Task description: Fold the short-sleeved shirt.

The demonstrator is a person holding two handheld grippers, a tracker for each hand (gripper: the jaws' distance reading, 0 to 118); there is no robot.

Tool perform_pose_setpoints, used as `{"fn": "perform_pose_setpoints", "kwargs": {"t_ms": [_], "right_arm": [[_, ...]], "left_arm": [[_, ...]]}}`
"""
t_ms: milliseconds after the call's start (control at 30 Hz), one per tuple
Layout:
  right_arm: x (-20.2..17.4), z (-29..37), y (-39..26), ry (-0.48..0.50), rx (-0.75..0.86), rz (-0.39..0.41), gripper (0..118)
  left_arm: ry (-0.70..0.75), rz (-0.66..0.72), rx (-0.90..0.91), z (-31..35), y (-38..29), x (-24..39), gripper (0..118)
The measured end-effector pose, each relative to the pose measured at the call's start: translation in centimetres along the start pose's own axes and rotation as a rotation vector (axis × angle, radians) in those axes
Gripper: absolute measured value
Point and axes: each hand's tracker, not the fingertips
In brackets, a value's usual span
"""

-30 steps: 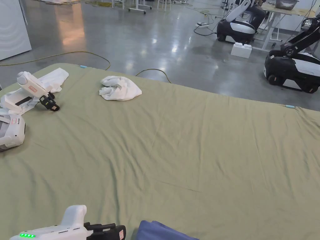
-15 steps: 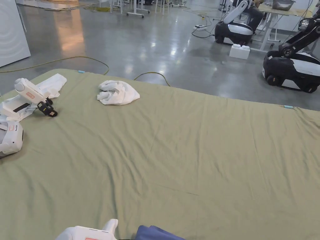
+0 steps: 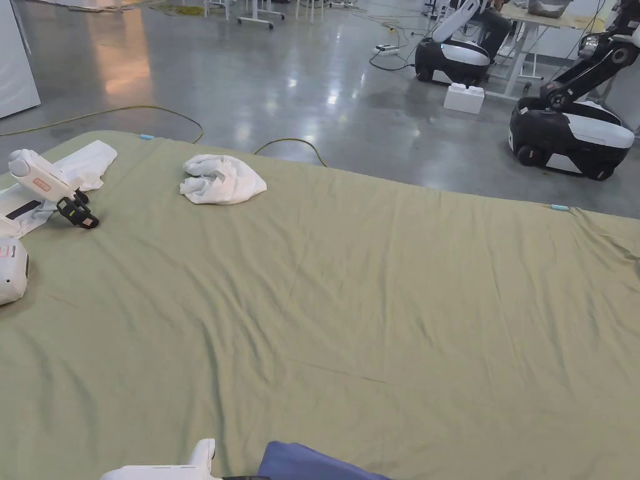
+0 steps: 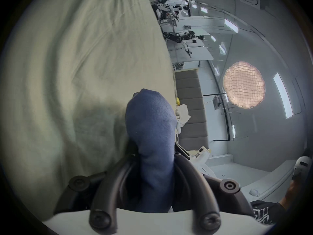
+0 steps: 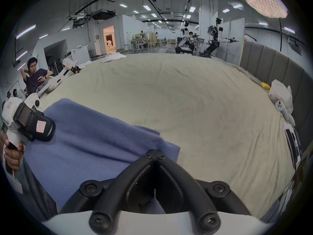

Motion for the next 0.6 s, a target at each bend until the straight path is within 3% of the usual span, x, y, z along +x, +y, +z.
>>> {"fn": "perform_pose_setpoints", "kwargs": {"t_ms": [233, 600], "right_arm": [[1.9, 2.6, 6.0, -0.049, 0.140, -0.024, 0], [6.1, 6.1, 16.0, -0.110, 0.328, -0.024, 0]], "left_arm": [[0.037, -0.093, 0.017, 5.8, 2.3, 4.9, 24], [0.382, -0.172, 0.210, 25.0, 9.8, 7.4, 24]]}}
